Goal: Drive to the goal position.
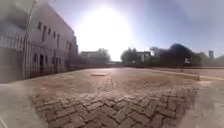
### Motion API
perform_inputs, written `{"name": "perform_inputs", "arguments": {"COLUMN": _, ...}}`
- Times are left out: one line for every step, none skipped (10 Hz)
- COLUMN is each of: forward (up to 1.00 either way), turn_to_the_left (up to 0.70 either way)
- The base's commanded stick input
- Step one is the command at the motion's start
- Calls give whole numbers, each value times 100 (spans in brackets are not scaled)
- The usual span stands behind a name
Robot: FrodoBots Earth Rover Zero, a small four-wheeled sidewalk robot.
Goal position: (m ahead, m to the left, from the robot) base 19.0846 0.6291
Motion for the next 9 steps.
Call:
{"name": "perform_inputs", "arguments": {"forward": 100, "turn_to_the_left": 0}}
{"name": "perform_inputs", "arguments": {"forward": 100, "turn_to_the_left": 0}}
{"name": "perform_inputs", "arguments": {"forward": 100, "turn_to_the_left": 0}}
{"name": "perform_inputs", "arguments": {"forward": 100, "turn_to_the_left": 0}}
{"name": "perform_inputs", "arguments": {"forward": 100, "turn_to_the_left": 0}}
{"name": "perform_inputs", "arguments": {"forward": 100, "turn_to_the_left": 0}}
{"name": "perform_inputs", "arguments": {"forward": 100, "turn_to_the_left": 0}}
{"name": "perform_inputs", "arguments": {"forward": 100, "turn_to_the_left": 0}}
{"name": "perform_inputs", "arguments": {"forward": 100, "turn_to_the_left": 0}}
